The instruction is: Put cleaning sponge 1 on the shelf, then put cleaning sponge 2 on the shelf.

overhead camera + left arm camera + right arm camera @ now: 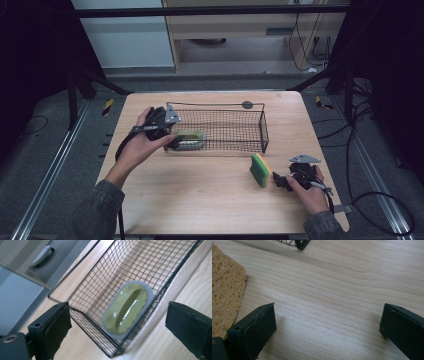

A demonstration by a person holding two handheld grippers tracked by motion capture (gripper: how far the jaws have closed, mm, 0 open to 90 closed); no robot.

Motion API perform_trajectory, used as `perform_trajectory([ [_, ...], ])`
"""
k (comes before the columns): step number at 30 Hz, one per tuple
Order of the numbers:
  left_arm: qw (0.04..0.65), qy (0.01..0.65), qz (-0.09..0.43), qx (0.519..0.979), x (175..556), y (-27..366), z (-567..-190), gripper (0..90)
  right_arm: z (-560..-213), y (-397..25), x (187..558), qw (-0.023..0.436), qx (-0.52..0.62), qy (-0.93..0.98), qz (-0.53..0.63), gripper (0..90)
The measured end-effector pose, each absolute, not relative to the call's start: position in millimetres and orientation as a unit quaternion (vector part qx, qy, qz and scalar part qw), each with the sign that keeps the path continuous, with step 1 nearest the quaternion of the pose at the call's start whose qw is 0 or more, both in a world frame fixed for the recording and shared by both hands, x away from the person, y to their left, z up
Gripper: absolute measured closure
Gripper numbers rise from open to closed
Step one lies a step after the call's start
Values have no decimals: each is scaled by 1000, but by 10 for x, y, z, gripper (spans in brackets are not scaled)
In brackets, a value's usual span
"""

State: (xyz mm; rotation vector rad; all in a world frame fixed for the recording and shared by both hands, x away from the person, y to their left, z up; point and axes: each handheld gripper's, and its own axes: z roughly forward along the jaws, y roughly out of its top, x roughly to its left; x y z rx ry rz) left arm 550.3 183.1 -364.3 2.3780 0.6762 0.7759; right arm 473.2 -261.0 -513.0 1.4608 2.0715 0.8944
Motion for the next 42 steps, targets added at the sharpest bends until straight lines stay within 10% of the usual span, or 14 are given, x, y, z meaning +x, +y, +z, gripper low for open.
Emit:
perform_trajectory([
  [12,271,342,238,868,4909,2187,-4558,53,-4915,-2637,4570,186,539,769,289,118],
  [28,287,401,186,850,4915,2350,-4932,57,-3762,-2077,4560,150,475,834,239,241],
  [42,315,414,170,837,4961,2402,-5041,0,-3858,-1690,4862,120,457,862,182,313],
])
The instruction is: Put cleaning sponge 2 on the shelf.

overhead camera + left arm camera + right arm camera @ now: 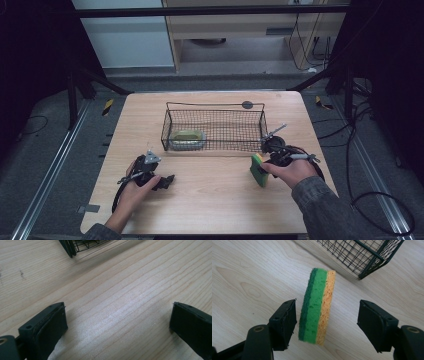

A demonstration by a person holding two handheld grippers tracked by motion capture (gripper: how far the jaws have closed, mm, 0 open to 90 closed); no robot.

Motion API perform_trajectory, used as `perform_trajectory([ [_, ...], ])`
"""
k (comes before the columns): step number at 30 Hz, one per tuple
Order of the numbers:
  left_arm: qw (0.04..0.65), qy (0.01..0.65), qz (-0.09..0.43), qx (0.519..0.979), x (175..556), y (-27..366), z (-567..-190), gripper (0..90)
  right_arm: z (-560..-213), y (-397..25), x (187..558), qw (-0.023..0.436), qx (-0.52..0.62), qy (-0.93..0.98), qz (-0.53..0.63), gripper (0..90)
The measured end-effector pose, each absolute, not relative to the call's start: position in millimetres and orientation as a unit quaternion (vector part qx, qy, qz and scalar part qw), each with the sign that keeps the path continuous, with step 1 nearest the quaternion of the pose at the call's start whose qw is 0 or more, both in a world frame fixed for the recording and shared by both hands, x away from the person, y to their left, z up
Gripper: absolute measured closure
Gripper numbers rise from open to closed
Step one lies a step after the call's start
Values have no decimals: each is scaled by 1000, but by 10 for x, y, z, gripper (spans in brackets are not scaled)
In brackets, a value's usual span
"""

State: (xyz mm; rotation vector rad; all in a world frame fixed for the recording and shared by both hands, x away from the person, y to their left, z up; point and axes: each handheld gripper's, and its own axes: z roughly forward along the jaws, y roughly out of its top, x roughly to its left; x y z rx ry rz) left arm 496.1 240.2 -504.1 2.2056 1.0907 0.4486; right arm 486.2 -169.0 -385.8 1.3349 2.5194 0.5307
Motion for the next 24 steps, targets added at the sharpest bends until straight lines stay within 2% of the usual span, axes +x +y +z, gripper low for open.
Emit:
perform_trajectory([
  [7,319,411,171,837,4965,2408,-5048,0,-3947,-1676,4923,109,465,861,177,314],
  [14,322,410,172,836,4964,2410,-5053,0,-4085,-1579,5001,90,467,864,165,374],
  [16,323,408,173,836,4965,2414,-5054,0,-4117,-1543,5023,88,463,867,159,435],
  [19,325,407,174,836,4962,2416,-5058,0,-4125,-1525,5042,84,457,871,161,616],
  [24,327,410,175,833,4952,2415,-5063,0,-4048,-1610,5031,91,451,872,169,645],
])
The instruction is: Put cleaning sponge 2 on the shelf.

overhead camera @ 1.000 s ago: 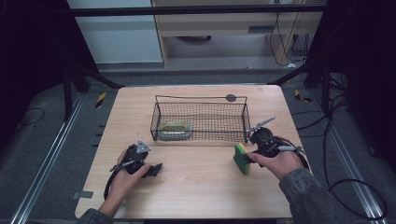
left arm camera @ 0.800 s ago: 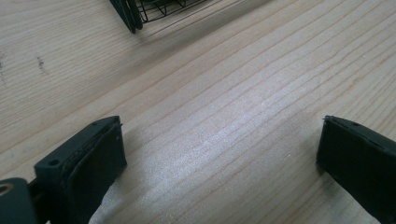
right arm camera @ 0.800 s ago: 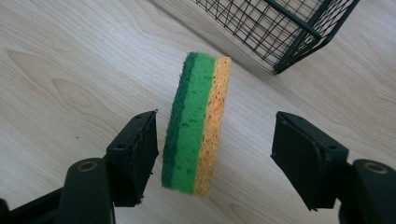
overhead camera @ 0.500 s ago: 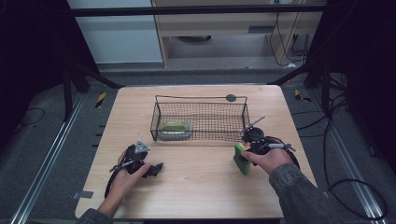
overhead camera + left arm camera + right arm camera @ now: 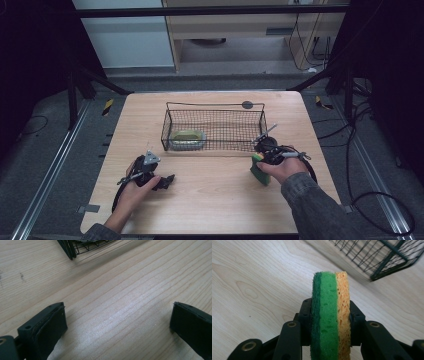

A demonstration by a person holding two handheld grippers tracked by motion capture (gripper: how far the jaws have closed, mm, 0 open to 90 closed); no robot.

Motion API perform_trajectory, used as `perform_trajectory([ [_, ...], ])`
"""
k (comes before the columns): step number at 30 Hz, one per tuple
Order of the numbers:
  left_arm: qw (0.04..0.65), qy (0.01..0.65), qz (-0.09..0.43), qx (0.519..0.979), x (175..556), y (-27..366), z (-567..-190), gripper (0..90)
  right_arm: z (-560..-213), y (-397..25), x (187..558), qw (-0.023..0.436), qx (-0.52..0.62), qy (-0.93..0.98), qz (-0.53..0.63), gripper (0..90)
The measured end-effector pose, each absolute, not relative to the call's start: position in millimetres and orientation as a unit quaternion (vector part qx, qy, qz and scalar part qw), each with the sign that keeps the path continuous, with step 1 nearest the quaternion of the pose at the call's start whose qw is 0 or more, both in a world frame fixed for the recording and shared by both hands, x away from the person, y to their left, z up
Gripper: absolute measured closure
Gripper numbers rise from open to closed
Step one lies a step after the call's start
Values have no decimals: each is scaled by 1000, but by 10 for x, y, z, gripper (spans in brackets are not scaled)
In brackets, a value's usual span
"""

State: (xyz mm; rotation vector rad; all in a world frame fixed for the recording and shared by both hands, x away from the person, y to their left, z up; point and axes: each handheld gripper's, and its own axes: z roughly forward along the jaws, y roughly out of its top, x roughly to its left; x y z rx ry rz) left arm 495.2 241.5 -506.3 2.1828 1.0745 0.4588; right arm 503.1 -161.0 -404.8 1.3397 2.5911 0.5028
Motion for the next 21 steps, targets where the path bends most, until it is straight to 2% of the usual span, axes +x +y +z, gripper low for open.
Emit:
perform_trajectory([
  [11,340,403,179,830,4938,2440,-5088,0,-3747,-2128,5028,139,447,862,193,642],
  [21,343,407,179,827,4945,2432,-5091,0,-3452,-2485,5289,196,459,840,213,643],
])
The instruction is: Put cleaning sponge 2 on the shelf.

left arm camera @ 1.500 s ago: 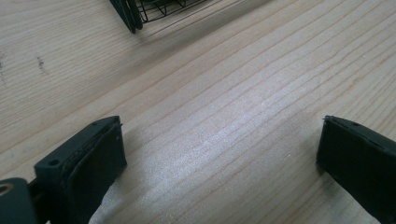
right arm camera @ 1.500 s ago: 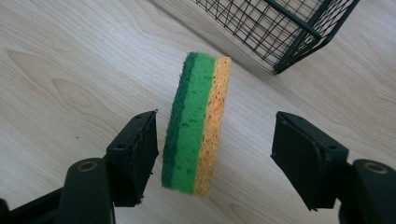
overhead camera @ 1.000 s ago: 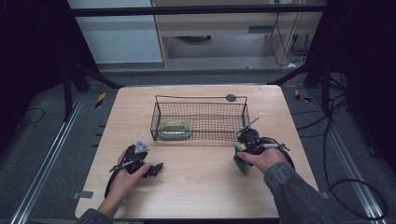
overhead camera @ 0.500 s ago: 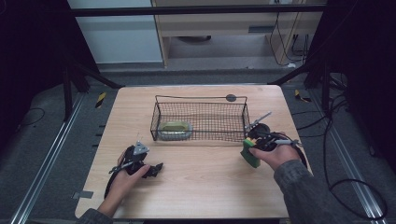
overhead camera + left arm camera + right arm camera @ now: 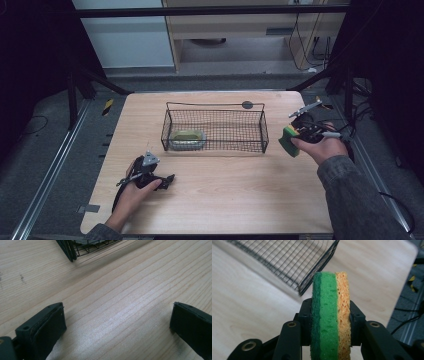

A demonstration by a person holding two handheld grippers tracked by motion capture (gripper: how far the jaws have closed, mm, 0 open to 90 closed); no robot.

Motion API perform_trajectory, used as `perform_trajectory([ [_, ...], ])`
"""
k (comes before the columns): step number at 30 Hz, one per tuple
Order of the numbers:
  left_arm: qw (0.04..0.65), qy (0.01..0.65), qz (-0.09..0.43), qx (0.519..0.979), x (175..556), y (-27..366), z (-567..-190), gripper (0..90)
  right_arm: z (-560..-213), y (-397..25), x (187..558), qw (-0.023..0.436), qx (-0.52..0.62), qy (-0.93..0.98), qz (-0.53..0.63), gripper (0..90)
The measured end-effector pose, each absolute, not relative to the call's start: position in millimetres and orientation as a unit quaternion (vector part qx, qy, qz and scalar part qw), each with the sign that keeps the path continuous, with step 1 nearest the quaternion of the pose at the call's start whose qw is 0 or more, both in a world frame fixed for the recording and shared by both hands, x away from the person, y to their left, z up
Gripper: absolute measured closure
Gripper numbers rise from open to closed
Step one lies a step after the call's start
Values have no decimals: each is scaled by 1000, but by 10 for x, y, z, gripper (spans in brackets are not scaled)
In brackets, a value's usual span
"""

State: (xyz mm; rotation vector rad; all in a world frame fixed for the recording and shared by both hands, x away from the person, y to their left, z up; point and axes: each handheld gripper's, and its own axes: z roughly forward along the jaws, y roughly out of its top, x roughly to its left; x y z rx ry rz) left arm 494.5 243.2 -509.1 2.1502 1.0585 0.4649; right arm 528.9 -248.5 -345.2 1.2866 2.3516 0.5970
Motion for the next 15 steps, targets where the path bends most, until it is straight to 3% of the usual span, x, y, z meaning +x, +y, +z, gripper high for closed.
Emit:
perform_trajectory([
  [15,341,406,179,829,4947,2434,-5088,0,-3015,-2326,5726,251,430,827,260,643],
])
